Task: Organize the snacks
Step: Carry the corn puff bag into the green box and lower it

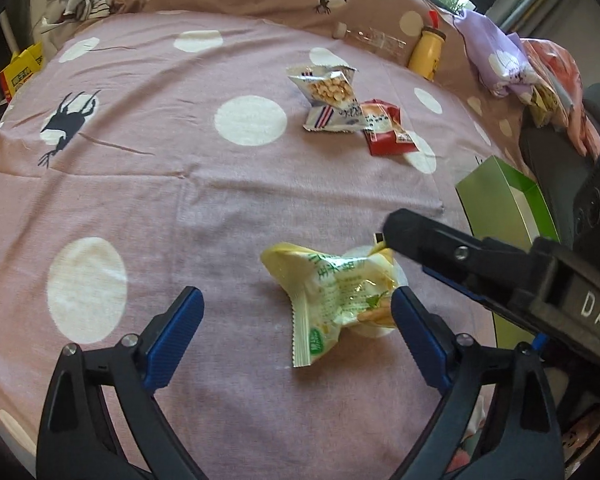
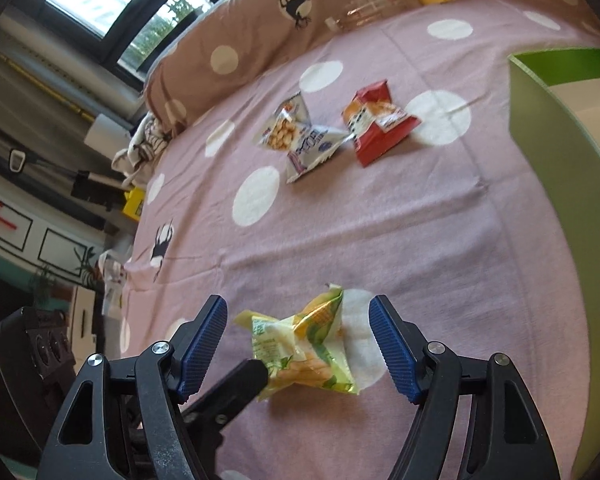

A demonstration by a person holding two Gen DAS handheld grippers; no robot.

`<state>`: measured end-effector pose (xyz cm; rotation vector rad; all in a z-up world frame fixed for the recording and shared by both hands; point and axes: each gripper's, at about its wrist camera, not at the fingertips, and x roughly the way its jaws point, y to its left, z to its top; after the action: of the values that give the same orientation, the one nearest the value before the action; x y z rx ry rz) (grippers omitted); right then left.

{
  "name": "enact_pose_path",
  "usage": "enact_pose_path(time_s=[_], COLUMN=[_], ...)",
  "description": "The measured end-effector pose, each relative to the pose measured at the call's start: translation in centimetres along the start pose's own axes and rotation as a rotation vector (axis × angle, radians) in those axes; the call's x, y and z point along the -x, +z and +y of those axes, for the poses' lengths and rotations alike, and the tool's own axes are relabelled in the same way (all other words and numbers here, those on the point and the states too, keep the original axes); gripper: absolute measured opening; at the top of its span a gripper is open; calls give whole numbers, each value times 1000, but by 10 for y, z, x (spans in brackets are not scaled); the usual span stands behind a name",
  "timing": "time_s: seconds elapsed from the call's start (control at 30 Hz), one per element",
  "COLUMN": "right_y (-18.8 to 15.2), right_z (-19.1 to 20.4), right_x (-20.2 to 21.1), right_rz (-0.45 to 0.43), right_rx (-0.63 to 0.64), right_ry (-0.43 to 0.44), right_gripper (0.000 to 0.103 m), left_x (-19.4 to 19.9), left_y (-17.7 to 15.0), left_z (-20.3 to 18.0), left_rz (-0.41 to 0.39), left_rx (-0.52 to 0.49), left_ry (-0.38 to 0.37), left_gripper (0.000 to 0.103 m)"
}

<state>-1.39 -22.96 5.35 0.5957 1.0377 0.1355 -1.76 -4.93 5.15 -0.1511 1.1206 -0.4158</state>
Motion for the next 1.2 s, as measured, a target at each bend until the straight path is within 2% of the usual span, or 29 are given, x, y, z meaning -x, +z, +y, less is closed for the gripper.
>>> enact_pose_path(time_s=[0.03, 0.1, 0.23, 0.33, 0.4, 0.47, 0.57, 0.63, 0.73, 1.0, 1.2], right_y=[0, -2, -4, -6, -6, -7, -9, -10, -10, -3, 2], right_z=[1, 0, 0, -1, -1, -1, 2, 5, 8, 15, -1], right_x=[-4, -9, -21, -28, -31, -34, -36, -33, -23, 39, 94], right_rz=[15, 34, 79, 107, 116, 130, 138, 132, 90, -129, -314], right_rx=[-1, -5, -14, -23, -27, -27, 0, 7, 15, 57, 52], right_ry=[8, 21, 27, 34, 40, 50, 33, 49, 55, 81, 62], right_gripper=[75, 75, 71, 66, 64, 62, 62, 62, 62, 62, 62], left_x=[-2, -6, -13, -14, -16, -18, -14, -9, 3, 40, 50], left_y=[0, -1, -2, -3, -4, -5, -7, -7, -7, -1, 3], left_z=[-1, -1, -1, -4, -7, -12, -20, -23, -29, -65, -114], left_rz=[7, 28, 64, 72, 78, 91, 68, 46, -12, -202, -265], left_rx=[0, 7, 25, 17, 13, 0, -35, -46, -69, -179, -302], left_ry=[-3, -16, -56, -79, -103, -133, -117, -112, -119, -155, -229], left_gripper=[90, 81, 76, 66, 55, 50, 43, 42, 40, 37, 36])
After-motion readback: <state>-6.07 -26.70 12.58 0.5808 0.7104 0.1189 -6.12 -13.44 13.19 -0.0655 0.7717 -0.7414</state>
